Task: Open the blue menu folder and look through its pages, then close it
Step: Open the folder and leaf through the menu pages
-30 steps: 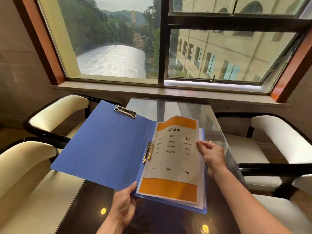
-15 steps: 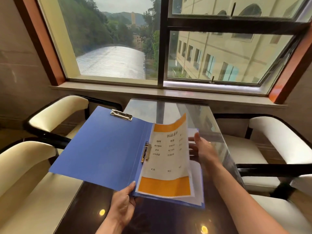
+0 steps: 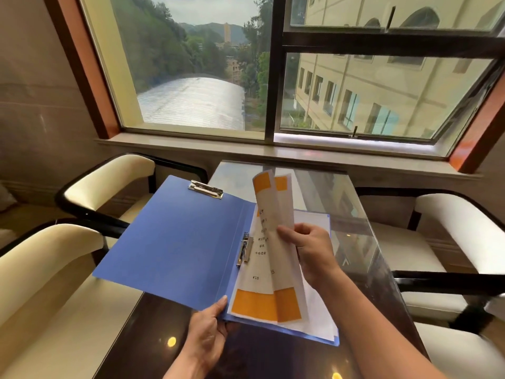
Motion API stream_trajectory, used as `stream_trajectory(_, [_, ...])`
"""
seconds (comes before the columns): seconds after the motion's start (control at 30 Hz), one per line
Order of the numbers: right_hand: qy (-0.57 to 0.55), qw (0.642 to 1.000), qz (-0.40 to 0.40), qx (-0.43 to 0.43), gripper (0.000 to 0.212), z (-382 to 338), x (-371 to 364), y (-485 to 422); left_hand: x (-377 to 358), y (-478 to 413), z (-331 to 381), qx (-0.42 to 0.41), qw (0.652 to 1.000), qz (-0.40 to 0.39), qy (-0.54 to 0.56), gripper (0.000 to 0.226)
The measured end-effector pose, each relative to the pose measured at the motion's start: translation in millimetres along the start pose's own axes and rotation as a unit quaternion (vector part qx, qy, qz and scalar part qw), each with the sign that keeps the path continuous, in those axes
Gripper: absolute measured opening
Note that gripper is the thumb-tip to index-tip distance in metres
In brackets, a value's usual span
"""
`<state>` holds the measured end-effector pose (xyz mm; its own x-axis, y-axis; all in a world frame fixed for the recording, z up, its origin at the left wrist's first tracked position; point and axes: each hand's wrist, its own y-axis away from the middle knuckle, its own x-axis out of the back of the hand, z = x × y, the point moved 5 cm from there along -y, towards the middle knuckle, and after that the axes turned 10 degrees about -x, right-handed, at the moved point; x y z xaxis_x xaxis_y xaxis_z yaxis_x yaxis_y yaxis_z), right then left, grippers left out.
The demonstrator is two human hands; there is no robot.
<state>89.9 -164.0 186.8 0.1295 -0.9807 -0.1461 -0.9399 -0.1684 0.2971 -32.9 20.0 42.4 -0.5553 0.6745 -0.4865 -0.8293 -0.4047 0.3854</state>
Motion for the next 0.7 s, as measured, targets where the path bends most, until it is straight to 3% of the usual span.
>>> stream_trajectory(0.17, [-0.081,0.997,0.011,0.002,0.037,3.2,-7.0,-6.8,-3.0,4.3,3.0,0.011,1.000,0.009,0.012,0.027])
stream_trajectory(0.27, [0.029,0.988,0.095,0.114,0.059,-5.3,13.2,-6.3,0.1,5.8,7.4,0.009,1.000,0.009,0.019,0.027])
stream_trajectory(0.33, [0.060,0.984,0.100,0.136,0.060,-3.7,24.0,-6.6,5.9,4.6,10.0,0.005,1.000,0.012,0.018,0.027])
stream_trajectory(0.47, [0.061,0.993,0.081,0.061,0.042,7.2,35.6,-8.6,12.3,3.2,12.1,-0.006,1.000,0.014,0.017,0.023])
stream_trajectory(0.57, [0.080,0.996,0.051,-0.004,0.042,13.6,41.1,-11.3,13.5,3.7,12.9,-0.004,1.000,0.014,0.022,0.023])
stream_trajectory(0.63, [0.207,0.971,0.118,0.015,0.036,11.3,50.3,-15.2,14.0,3.7,14.3,-0.004,1.000,0.016,0.025,0.023])
stream_trajectory(0.7, [0.405,0.883,0.227,0.072,0.033,0.1,57.4,-11.5,13.3,4.6,15.3,-0.009,0.999,0.016,0.028,0.023])
